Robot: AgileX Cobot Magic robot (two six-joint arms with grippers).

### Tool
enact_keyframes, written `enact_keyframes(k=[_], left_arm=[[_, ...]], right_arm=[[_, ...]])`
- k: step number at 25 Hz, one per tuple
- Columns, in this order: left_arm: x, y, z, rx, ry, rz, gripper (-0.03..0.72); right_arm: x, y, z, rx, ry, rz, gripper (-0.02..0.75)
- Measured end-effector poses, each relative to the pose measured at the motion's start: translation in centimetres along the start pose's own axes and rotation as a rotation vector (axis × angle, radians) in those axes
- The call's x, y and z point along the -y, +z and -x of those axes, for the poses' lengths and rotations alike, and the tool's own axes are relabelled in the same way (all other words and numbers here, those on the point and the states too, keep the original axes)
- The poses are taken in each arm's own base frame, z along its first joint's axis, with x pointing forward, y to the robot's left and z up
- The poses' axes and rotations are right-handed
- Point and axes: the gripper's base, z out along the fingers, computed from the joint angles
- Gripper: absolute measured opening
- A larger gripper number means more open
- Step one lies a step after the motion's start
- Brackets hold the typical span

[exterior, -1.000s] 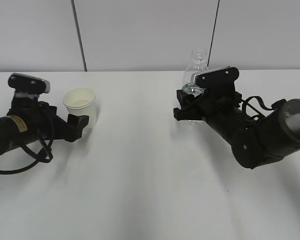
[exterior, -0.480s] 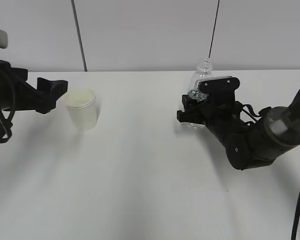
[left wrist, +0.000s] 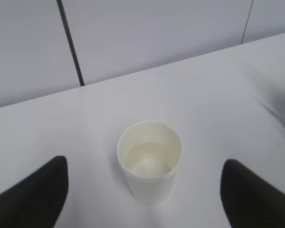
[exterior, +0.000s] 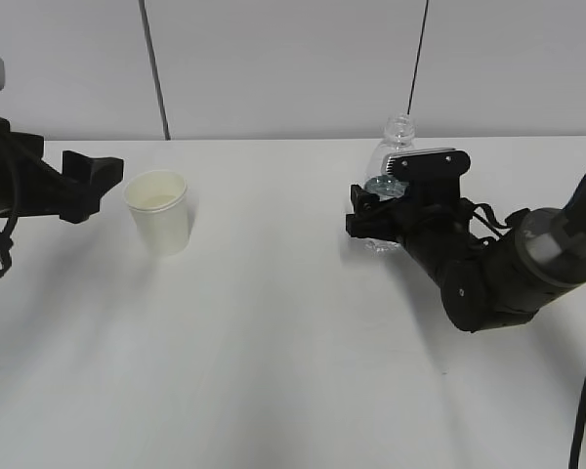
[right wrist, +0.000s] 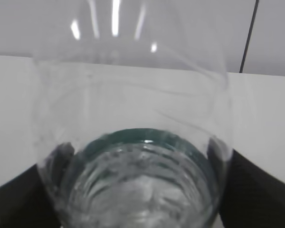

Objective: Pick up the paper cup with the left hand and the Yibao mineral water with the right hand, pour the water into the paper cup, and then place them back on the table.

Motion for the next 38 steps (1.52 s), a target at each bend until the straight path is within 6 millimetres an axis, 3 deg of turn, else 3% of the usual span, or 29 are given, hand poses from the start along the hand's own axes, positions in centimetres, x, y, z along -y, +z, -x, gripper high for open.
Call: enact_keyframes(k=[11,17,20,24,28,32,38], left_arm=[[0.0,0.0,-0.1,-0.010,0.000,0.002,0.591],[0.4,0.0,-0.4,-0.058,-0.002,-0.006,0.591],[1.1,-0.4,-0.6,-0.105,-0.035,-0.016,0.591],[1.9,-1.6,-0.5,-0.259,-0.075,0.001,0.586],[2.6,-3.2,0.2,-0.557,-0.144,0.041,0.533],[3.7,-5.3,0.7,-0.850,-0.160,-0.047,0.497],[4.4,-8.9,2.1,-0.879,-0.154,-0.171,0.468]], right_arm=[[0.3,-2.0,-2.5,-0.098,-0.017,0.016,0.643],[0.6,-4.1,-3.1,-0.126,-0.010,0.035,0.641],[0.6,-5.6,-1.7,-0.121,-0.008,0.055,0.638],[0.3,-7.6,1.8,-0.210,-0.020,0.109,0.623],[0.3,-10.8,5.2,-0.424,-0.057,0.157,0.601],[0.7,-15.0,7.8,-0.683,-0.081,0.175,0.595],[1.5,-20.5,10.6,-0.832,-0.152,0.213,0.594]])
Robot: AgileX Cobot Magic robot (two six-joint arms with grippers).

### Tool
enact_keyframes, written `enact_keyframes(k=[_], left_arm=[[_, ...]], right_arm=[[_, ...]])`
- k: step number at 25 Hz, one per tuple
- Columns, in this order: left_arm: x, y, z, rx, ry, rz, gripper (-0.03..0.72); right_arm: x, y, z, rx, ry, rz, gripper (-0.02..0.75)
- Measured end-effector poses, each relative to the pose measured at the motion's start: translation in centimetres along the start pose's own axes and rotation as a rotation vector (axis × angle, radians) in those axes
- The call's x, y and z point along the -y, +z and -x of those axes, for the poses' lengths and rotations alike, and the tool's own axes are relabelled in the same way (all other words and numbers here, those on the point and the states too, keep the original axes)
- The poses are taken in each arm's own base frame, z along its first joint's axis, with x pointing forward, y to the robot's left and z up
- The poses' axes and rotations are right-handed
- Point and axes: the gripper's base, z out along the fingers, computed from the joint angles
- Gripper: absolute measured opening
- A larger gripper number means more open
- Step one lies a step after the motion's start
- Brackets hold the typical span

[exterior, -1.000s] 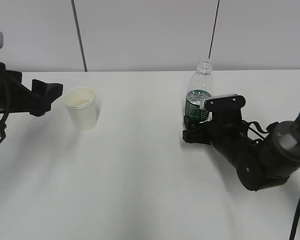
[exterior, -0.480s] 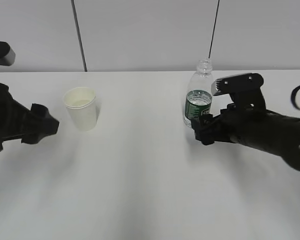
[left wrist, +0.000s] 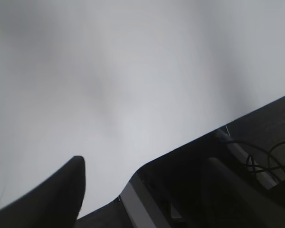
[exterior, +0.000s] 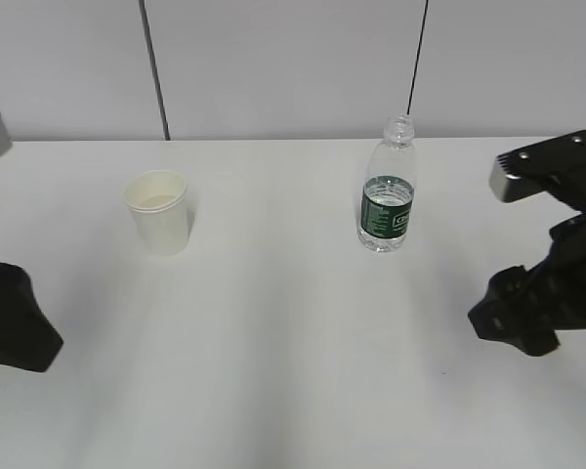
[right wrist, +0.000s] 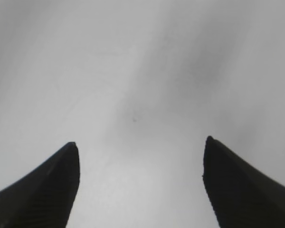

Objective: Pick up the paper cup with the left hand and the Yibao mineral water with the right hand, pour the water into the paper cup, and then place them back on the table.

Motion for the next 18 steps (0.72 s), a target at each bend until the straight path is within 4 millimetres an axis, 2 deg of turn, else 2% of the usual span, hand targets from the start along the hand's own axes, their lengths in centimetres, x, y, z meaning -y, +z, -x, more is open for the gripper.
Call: enact_keyframes(k=[6,10,14,18], left_arm=[[0.4,-5.4,-3.6,0.149,0.052,-0.012,0.464],[0.4,-8.0,-7.5,0.270,0.081,-0.008,0.461],[0.1,-8.7,-11.7,0.371,0.101,-0.004,0.461],[-0.5,-7.9,-15.2,0.442,0.116,0.012,0.459]], right_arm=[[-0.4,-6.4,-2.6,0.001,-0.011,0.014,0.594],[-0.7,-10.9,-5.1,0.076,-0.021,0.016,0.594],[-0.9,-14.7,-8.2,0.174,-0.038,0.002,0.594],[-0.8,-16.9,-11.3,0.218,-0.041,-0.035,0.593]])
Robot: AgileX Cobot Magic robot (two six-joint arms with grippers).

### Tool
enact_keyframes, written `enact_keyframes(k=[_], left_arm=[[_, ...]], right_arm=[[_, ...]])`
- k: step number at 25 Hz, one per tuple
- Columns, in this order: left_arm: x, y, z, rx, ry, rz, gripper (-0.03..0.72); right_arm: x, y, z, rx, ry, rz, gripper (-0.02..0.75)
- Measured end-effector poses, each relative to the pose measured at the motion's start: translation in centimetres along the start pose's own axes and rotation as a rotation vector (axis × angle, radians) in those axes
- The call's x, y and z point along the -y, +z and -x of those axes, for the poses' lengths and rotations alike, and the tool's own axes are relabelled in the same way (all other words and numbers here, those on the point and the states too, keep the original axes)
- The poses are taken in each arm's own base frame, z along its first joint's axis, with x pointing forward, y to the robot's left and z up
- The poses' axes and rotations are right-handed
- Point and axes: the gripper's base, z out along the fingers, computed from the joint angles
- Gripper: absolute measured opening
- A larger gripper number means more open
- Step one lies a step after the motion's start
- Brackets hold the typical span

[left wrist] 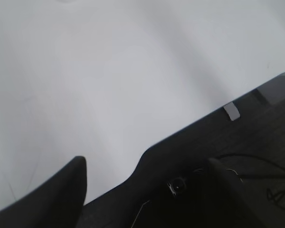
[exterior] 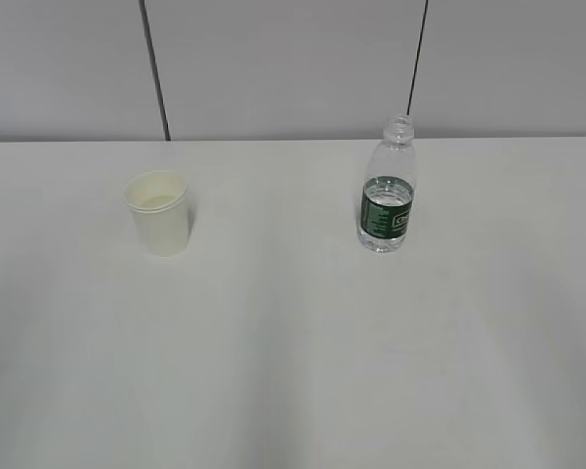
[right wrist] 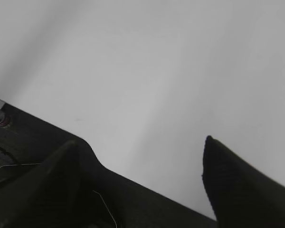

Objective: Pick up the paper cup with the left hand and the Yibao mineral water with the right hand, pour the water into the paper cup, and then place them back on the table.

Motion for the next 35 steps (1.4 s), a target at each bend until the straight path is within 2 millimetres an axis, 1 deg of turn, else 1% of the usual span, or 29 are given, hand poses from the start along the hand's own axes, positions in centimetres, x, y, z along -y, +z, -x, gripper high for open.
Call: enact_keyframes(k=[1,4,7,10,15,27,30,35], left_arm=[[0.0,0.0,-0.8,0.017,0.003,0.004,0.459],[-0.2,0.1,-2.4,0.069,0.013,0.019,0.459],[-0.3,0.1,-2.8,0.157,0.019,0.030,0.459],[-0.4,0.2,-3.0,0.164,0.021,0.034,0.459],[-0.4,0.3,-3.0,0.165,0.021,0.036,0.454],[-0.4,0.3,-3.0,0.167,0.019,0.039,0.429],[-0.5,0.2,-3.0,0.177,-0.023,0.086,0.425],[-0.6,-0.1,-3.3,0.217,-0.152,0.244,0.423]], right_arm=[[0.0,-0.4,-0.7,0.001,0.010,-0.010,0.593],[0.1,-0.6,-2.6,0.004,0.022,-0.035,0.593],[0.0,0.3,-4.5,0.010,0.029,-0.038,0.591],[-0.1,1.5,-5.9,0.042,0.029,-0.040,0.591],[-0.1,1.7,-6.1,0.078,0.028,-0.042,0.591],[-0.1,1.7,-6.0,0.083,0.031,-0.042,0.589],[0.0,1.7,-6.1,0.080,0.065,-0.076,0.587],[0.2,1.3,-6.5,0.098,0.211,-0.226,0.587]])
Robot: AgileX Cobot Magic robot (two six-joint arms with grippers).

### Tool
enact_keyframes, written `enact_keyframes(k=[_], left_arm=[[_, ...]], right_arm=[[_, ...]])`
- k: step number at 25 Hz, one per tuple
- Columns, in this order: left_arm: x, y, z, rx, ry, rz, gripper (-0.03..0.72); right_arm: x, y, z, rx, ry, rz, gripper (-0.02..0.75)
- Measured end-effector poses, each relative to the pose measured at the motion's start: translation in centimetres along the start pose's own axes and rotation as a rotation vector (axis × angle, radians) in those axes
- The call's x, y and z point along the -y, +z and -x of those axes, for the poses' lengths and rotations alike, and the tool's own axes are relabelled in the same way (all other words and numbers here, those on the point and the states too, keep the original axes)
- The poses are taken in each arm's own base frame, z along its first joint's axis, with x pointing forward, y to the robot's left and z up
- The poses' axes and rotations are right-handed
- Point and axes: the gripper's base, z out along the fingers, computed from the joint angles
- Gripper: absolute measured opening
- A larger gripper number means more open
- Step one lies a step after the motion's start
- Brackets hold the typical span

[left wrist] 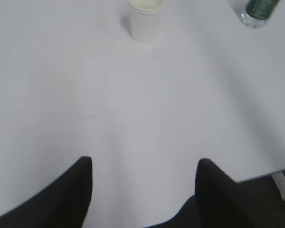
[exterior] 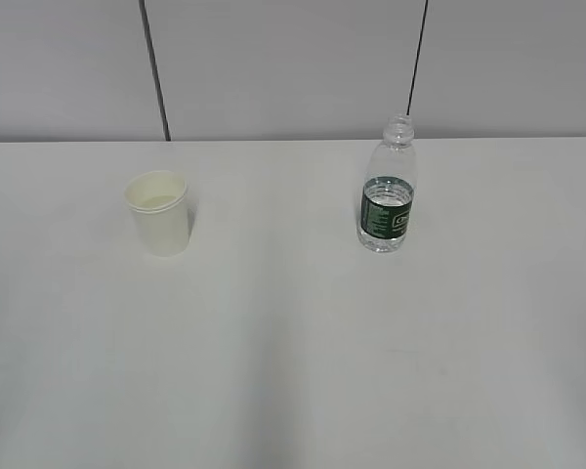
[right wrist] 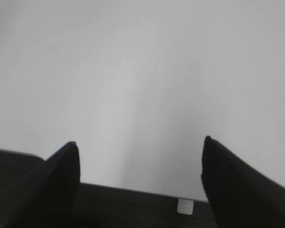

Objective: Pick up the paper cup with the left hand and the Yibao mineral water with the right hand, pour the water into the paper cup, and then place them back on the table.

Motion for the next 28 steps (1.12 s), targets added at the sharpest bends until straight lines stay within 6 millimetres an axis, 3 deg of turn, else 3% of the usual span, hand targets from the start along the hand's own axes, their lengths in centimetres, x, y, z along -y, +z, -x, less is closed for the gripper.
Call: enact_keyframes(k=[10,28], left_arm=[[0.2,-1.6,-1.1,0.129,-0.051,0.097,0.423],[0.3,-1.5,-1.1,0.131,-0.073,0.132,0.396]], right_arm=[[-0.2,-1.9,-1.6,0.160,0.099,-0.137,0.587],[-0.2,-2.0,-1.7,0.165,0.100,-0.139,0.586]])
